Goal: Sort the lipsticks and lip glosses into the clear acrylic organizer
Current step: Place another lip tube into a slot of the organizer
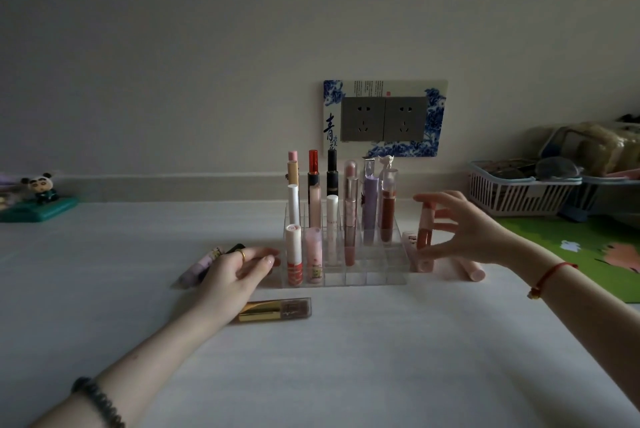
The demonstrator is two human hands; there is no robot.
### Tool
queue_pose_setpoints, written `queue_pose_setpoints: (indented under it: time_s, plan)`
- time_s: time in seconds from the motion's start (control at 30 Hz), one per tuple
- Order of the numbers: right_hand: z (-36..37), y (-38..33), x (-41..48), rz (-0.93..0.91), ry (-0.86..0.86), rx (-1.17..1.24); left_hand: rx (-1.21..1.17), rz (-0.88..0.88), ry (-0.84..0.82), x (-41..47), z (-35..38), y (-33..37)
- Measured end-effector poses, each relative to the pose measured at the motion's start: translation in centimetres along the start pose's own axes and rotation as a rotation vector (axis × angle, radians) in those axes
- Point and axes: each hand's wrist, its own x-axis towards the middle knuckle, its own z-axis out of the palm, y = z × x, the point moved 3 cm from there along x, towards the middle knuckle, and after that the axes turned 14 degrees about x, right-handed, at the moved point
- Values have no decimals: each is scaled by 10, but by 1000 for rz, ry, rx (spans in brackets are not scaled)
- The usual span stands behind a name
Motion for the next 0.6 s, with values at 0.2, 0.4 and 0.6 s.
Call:
queue_pose_setpoints:
  time_s: [0.2, 0.4, 0.6]
  plan:
    - [1, -32, -22, -131, 169, 225, 44, -8, -8, -1, -2, 0]
    - [5, -43, -30, -153, 200, 367, 29, -10, -24, -2, -2, 2]
    - [16, -60, -32, -197, 280, 458, 23, -23, -41, -3, -2, 3]
